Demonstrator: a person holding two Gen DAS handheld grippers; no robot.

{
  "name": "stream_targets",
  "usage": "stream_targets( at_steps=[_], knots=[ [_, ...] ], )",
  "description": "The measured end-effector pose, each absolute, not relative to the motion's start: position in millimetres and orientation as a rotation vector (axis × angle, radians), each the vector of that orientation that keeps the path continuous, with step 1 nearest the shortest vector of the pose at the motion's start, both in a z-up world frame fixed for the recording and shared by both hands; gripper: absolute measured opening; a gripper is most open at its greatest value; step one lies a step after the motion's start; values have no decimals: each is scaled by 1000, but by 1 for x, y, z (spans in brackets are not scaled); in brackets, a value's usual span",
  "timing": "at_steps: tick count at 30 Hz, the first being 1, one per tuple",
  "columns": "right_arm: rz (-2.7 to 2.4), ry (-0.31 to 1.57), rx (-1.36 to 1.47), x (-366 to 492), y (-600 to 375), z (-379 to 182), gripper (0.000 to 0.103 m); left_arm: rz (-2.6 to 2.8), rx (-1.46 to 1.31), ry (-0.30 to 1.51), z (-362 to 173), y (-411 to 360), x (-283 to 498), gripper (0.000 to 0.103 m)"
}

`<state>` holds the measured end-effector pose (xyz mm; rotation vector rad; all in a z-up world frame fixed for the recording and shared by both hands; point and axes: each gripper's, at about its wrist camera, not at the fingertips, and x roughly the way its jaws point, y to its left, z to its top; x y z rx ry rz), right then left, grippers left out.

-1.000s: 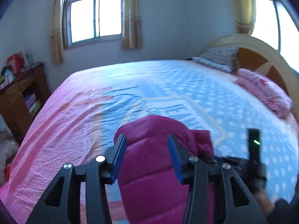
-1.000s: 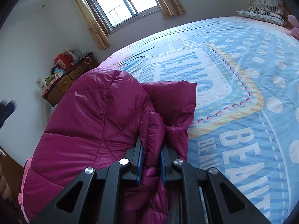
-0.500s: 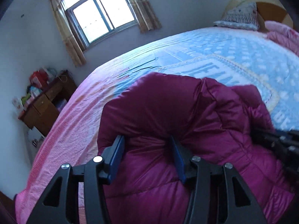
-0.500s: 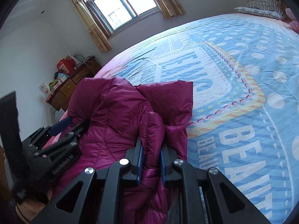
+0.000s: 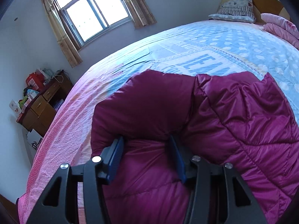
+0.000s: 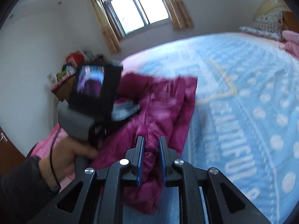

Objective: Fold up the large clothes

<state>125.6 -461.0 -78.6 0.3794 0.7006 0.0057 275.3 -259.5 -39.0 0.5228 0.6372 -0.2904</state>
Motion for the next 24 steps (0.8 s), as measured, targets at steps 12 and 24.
stream_targets(
  at_steps=[12, 24],
  knots=[
    [33, 806, 552, 128, -478, -109, 16, -277, 576, 626, -46, -267, 273, 52],
    [-72, 769, 371, 252, -498, -55, 18, -292, 539, 634, -43, -262, 277, 52]
  ],
)
